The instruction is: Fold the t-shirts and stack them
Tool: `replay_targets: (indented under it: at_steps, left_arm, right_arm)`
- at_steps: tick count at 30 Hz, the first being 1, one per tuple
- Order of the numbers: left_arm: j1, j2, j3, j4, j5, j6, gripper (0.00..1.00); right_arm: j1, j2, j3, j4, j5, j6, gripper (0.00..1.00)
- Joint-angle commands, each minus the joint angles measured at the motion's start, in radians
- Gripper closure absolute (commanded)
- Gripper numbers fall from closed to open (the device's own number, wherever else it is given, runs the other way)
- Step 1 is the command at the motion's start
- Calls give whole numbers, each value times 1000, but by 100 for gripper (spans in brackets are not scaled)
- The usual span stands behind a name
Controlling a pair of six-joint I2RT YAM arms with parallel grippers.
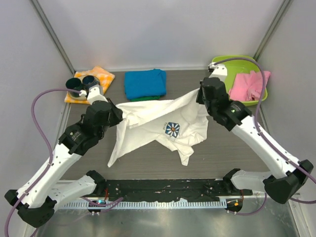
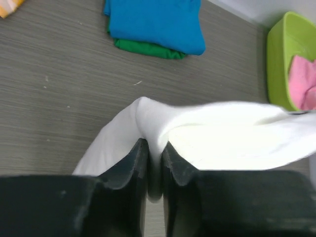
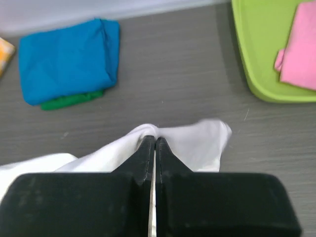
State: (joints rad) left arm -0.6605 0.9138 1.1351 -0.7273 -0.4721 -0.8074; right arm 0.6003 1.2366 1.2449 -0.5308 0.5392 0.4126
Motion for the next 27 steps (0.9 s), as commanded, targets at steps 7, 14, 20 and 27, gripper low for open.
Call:
replay_targets:
  at_steps: [7, 14, 20, 27]
  left_arm:
    - [108, 95, -187, -18, -43, -61, 0]
    - [156, 1, -244, 15, 65, -78, 0]
    - [136, -13, -322, 51, 237, -96, 1]
    - [-3, 105, -488, 218, 263, -210, 21]
  right_arm:
    - [0, 112, 50, -133, 57, -14, 17]
    - [10, 9, -37, -170, -5, 12, 13]
    - [105, -72, -129, -251, -114, 43, 16]
    - [190, -111, -278, -204, -133, 120, 19]
